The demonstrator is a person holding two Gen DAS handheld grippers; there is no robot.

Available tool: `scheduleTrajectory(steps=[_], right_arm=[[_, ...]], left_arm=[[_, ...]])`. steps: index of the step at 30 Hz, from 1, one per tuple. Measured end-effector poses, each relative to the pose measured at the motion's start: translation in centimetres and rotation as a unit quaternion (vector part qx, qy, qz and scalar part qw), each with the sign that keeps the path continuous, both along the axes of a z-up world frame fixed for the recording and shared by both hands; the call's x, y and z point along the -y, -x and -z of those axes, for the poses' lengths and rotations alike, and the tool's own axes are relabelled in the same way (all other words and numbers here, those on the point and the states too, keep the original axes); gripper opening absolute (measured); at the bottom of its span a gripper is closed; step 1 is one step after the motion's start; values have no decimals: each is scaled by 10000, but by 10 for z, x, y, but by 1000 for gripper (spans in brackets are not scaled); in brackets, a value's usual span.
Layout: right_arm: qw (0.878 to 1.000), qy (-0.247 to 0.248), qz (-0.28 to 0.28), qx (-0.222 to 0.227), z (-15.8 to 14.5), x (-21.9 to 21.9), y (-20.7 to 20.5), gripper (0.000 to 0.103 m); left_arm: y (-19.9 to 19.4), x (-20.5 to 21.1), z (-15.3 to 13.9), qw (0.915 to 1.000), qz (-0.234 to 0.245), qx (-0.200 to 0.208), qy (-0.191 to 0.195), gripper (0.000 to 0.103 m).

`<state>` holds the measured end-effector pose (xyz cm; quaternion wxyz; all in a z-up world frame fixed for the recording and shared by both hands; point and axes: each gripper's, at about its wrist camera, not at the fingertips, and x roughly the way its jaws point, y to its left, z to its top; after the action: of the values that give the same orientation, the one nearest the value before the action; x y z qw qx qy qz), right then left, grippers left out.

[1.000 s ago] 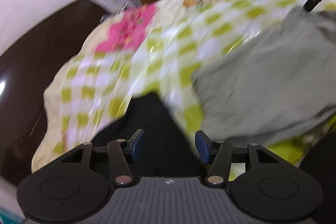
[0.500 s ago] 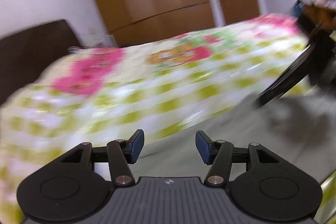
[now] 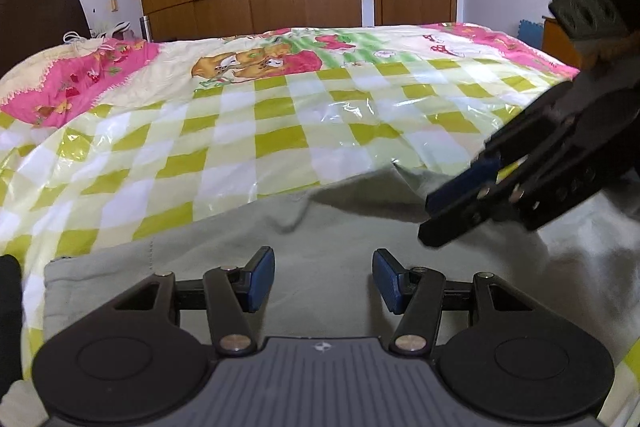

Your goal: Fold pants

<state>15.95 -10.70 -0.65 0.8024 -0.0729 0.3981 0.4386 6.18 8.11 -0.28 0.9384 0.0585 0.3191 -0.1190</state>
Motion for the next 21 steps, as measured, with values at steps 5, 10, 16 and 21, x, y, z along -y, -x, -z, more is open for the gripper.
scheduleTrajectory(steps=[5,10,16,21], right_arm=[[9997,94,197,-103,11,-2,-7,34],[9988,-177,455,92,-3,7,-15,34],[9977,-84,653,-137,7,9,-40,37],[9991,-94,233,-340,13,-4,-35,36]], left_arm=[[0,1,1,10000,-5,-2,63,67],[-2,5,2,9998,47,15,187,67],[0,6,3,9995,76,66,304,67],[-3,4,5,9990,61,3,443,67]])
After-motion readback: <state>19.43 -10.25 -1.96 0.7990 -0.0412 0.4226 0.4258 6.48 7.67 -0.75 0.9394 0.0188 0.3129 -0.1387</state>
